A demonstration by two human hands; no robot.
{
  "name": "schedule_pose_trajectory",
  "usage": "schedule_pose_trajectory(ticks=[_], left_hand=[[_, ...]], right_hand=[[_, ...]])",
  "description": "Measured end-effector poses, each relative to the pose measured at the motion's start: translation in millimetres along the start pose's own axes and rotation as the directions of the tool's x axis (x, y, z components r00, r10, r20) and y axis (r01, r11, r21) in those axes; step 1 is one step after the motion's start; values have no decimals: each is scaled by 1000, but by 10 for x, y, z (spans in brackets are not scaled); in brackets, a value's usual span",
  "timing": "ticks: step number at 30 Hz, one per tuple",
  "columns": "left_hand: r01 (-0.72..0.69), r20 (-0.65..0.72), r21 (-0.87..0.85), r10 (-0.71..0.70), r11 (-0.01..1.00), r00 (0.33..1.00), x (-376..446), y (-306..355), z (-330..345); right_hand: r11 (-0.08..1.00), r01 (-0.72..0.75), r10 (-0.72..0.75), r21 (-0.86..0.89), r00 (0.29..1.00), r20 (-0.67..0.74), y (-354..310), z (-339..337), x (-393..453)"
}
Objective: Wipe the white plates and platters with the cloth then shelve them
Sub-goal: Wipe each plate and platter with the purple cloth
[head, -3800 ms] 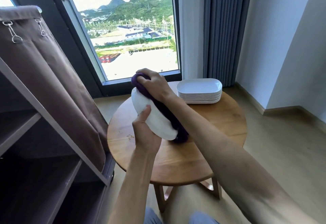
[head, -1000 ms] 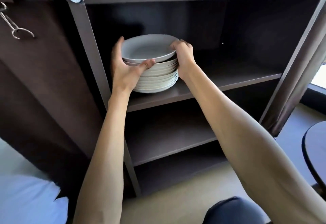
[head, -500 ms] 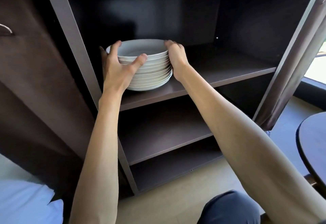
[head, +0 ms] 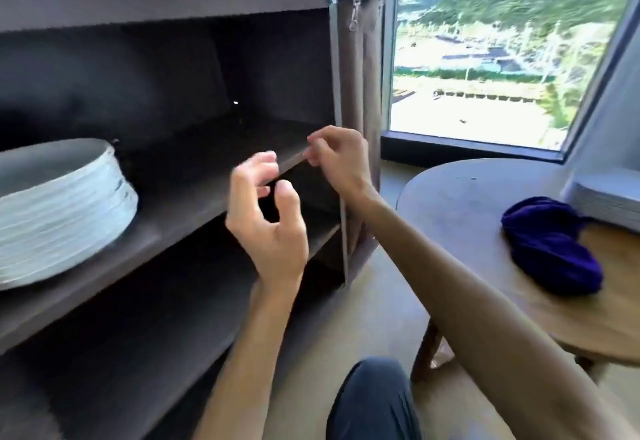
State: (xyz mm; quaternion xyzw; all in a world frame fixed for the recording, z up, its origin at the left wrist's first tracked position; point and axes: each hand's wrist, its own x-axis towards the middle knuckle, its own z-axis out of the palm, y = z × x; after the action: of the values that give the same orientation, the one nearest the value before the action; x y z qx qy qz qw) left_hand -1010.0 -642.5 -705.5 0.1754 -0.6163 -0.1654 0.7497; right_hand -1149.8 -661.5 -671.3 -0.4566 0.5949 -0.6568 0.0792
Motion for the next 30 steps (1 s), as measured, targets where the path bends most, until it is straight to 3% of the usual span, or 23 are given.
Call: schedule_pose_trajectory(ticks=[1,2,3,5,7,10,12,15,18,20,21,22,23,24,25,26,27,30], left_hand=[[106,153,-11,-103,994,983,-256,57,317],[207,329,22,-203,978,922,-520,120,662],[279,500,98,-289,955,817,-791,149,962],[299,744,247,-378,922,551,-1307,200,1485],[281,844,296,-387,913,372,-1690,269,1895],[305,879,337,-414,891,236,-2039,368,2384],[272,895,328,-389,905,216,-2203,474,2634],[238,910,267,-325,934,257,-2351,614,2894],[282,892,283,-359,917,273,-2477,576,3102],[400,855,309,-436,863,280,-2509,487,3223],[473,831,308,-476,825,288,-2495,450,3287],[540,805,309,-518,783,289,-2499,406,3339],[591,782,306,-551,746,291,-2486,382,3401],[625,769,299,-570,721,289,-2467,375,3451],[642,768,292,-574,709,285,-2457,352,3491],[651,776,277,-564,707,282,-2445,348,3552],[651,789,264,-547,712,278,-2421,331,3616],[671,817,260,-528,695,231,-2353,302,3834]], right_hand=[[980,-32,12,-197,995,-102,184,-367,0],[915,-106,34,-389,982,-188,367,-796,6],[805,-197,72,-559,969,-238,553,-1195,-16],[477,-361,189,-801,932,-308,911,-1950,-165],[232,-466,393,-854,848,-356,1198,-2607,-449],[229,-574,612,-786,713,-342,1533,-3285,-932],[294,-615,553,-731,734,-395,1672,-3486,-1174],[303,-650,421,-697,747,-514,1734,-3496,-1281],[337,-667,410,-664,739,-535,1745,-3521,-1242],[537,-642,439,-547,767,-469,1735,-3684,-1216],[695,-612,440,-378,777,-450,1683,-3786,-1220],[826,-543,404,-150,756,-515,1652,-3874,-1253],[891,-452,352,33,644,-680,1653,-3998,-1273],[906,-405,318,125,455,-832,1666,-4140,-1268],[897,-408,298,166,282,-912,1699,-4247,-1259],[884,-426,298,193,194,-935,1721,-4342,-1222],[878,-434,310,204,188,-932,1785,-4405,-1149],[883,-446,295,145,287,-911,1939,-4506,-907]])
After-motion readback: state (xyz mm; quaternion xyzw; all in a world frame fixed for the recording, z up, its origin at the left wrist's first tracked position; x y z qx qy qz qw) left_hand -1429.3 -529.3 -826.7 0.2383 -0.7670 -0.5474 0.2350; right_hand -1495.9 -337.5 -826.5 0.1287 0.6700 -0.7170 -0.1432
